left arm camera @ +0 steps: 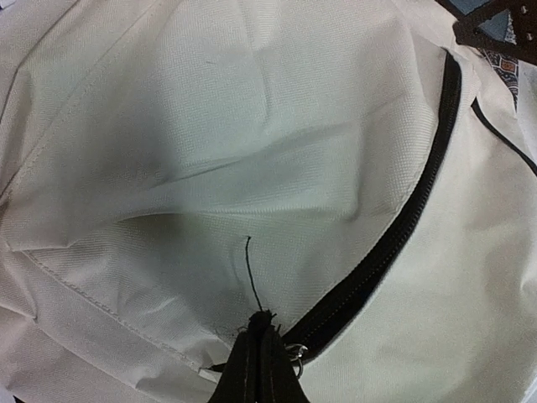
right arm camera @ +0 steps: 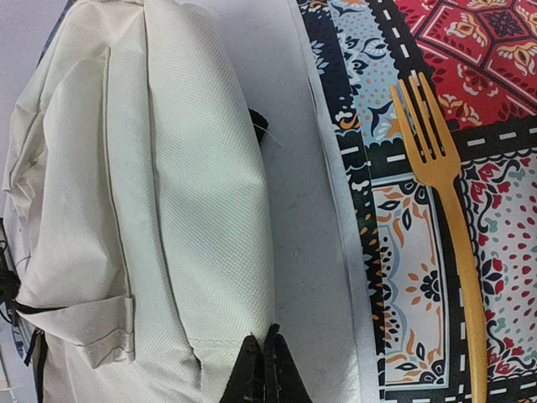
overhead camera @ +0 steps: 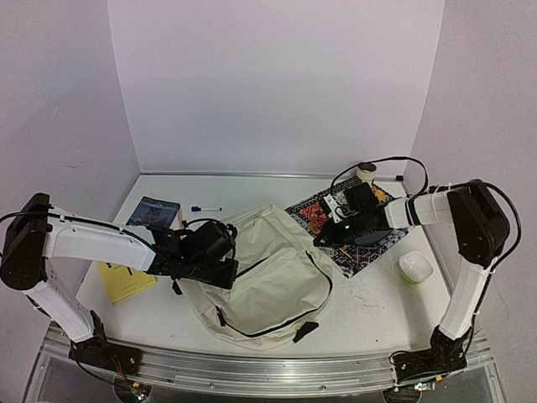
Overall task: Pack the student bag
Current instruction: Unzip the lower front pocket of the student bag.
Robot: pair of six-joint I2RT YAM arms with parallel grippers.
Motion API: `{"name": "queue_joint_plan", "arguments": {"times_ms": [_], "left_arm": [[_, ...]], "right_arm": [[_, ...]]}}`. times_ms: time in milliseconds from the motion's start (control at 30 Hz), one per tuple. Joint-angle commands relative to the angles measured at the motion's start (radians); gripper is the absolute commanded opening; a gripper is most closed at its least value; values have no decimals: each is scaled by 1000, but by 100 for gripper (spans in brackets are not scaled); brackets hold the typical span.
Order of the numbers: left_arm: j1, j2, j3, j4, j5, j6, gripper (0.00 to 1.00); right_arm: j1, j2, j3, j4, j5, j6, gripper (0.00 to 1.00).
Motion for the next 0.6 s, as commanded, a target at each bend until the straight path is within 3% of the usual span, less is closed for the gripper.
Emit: {"name": "queue_joint_plan", "arguments": {"times_ms": [0,233,367,567], "left_arm": [[-8,-32,-46,125,42,-50,0],[-8,-6,-65,262,62,-67,0],[-7,9,-64,284,69,-68,0],[-8,5,-72,302,75,-66,0]], "right_arm": [[-17,-14,32,7,-28,33,5],[46,-129,-13,8,-31,49,34],[82,-165,-40,9,-27,39,42],[116,-86,-22,21,-98,-22,52]]}}
